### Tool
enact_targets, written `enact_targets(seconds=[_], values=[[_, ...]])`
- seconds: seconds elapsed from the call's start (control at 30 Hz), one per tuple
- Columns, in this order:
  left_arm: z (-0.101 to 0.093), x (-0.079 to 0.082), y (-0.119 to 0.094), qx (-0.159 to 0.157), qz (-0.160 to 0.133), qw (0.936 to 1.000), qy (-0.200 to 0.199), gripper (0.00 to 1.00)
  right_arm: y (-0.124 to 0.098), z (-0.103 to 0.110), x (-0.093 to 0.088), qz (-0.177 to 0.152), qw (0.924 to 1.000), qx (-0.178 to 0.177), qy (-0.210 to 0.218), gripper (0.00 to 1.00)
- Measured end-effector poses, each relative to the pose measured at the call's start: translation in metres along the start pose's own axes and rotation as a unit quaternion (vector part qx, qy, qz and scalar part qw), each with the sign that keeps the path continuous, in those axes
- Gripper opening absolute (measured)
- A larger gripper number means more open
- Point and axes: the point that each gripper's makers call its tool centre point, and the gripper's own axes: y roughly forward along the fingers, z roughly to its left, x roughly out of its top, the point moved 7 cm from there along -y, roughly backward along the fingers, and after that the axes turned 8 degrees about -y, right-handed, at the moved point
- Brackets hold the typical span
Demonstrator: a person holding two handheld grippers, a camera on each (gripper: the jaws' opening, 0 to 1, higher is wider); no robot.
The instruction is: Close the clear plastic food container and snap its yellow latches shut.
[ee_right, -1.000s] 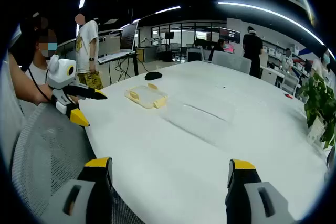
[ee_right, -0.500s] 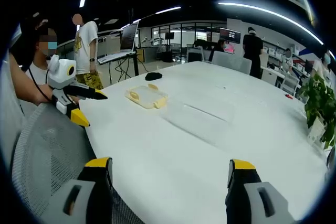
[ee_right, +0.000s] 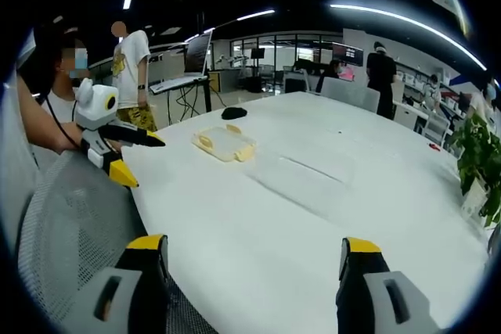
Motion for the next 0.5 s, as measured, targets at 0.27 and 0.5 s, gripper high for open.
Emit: enact_targets(seconds=[0.27, 0.5], values=[[-0.0002, 0.0007, 0.0005, 0.000, 0.000, 1.0000, -0.001, 0.88, 0.0009, 0.0023, -0.0003, 0.005, 0.9999, 0.009, -0.009, 0.89], [0.0000, 0.0004, 0.0003, 0.000, 0.001, 1.0000, 0.001, 0.88, 0.0004, 0.0013, 0.0003, 0.003, 1.0000, 0.005, -0.007, 0.89]])
